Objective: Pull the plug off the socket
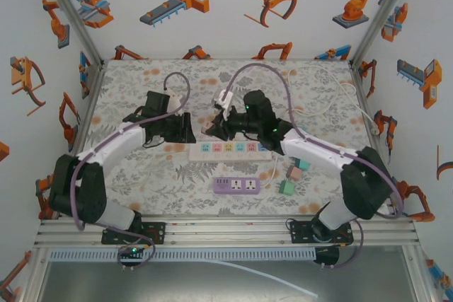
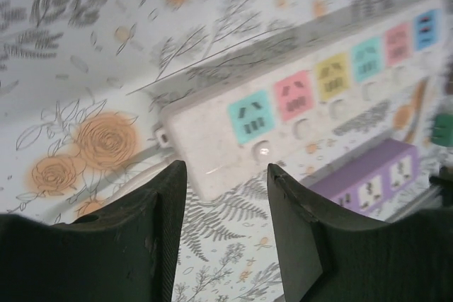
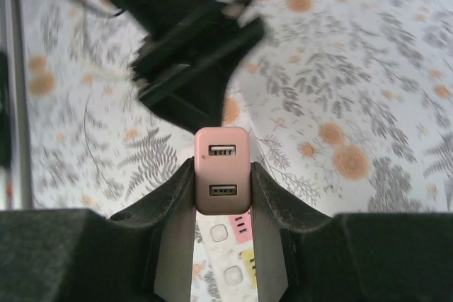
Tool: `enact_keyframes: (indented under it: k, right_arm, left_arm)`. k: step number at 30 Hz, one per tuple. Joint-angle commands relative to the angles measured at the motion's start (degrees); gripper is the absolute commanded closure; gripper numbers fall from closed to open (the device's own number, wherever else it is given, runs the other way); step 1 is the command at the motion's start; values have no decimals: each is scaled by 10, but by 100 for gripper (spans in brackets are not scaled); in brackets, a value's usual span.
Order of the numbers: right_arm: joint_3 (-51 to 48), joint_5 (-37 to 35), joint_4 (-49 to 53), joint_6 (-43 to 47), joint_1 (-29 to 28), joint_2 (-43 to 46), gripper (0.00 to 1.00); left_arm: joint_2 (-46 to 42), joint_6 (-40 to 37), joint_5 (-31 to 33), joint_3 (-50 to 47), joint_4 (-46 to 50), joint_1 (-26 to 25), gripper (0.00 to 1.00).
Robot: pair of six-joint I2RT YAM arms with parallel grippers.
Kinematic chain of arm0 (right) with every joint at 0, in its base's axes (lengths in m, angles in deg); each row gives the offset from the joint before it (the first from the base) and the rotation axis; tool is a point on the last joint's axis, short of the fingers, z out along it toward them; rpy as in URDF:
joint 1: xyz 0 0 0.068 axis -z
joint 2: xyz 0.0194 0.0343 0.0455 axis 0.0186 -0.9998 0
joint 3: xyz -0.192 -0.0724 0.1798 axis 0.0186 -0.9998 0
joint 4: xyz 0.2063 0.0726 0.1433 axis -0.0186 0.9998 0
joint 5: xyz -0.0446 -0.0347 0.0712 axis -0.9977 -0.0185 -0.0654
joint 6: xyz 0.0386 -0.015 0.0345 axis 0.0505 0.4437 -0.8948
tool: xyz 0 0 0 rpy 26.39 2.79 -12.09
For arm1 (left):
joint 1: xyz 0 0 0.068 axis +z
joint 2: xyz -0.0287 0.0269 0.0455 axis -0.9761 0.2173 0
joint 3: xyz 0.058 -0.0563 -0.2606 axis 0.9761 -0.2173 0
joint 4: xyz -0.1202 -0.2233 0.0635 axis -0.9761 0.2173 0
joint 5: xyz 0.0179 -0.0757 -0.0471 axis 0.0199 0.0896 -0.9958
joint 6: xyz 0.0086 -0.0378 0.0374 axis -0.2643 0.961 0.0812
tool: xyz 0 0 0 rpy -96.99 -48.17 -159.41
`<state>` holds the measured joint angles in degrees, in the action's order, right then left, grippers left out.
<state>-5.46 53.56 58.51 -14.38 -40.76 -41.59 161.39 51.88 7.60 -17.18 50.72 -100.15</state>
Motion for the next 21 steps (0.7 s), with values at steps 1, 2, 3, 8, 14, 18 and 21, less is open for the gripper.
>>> enact_keyframes:
  k: [1, 2, 3, 8, 14, 18, 21]
  right_arm:
    - [-22, -109, 28, -207, 21, 68, 90]
    - [-28, -136, 54, -239, 26, 88, 90]
    - [-34, -168, 88, -276, 29, 115, 90]
    - [-99, -290, 231, -455, 39, 237, 91]
    - [-203, -346, 355, -608, 41, 385, 91]
    - [-254, -381, 414, -645, 43, 461, 90]
    - [-292, -406, 429, -659, 58, 502, 90]
  left_arm:
    - [-72, -32, -79, -27, -66, -2, 50]
    - [-93, -36, -91, -36, -80, -3, 50]
    - [-118, -42, -105, -48, -97, -7, 50]
    - [-211, -107, -164, -91, -134, -43, 42]
    - [-271, -225, -221, -116, -110, -96, 26]
    - [-282, -255, -230, -122, -112, -107, 19]
    - [-274, -261, -231, -115, -103, -110, 6]
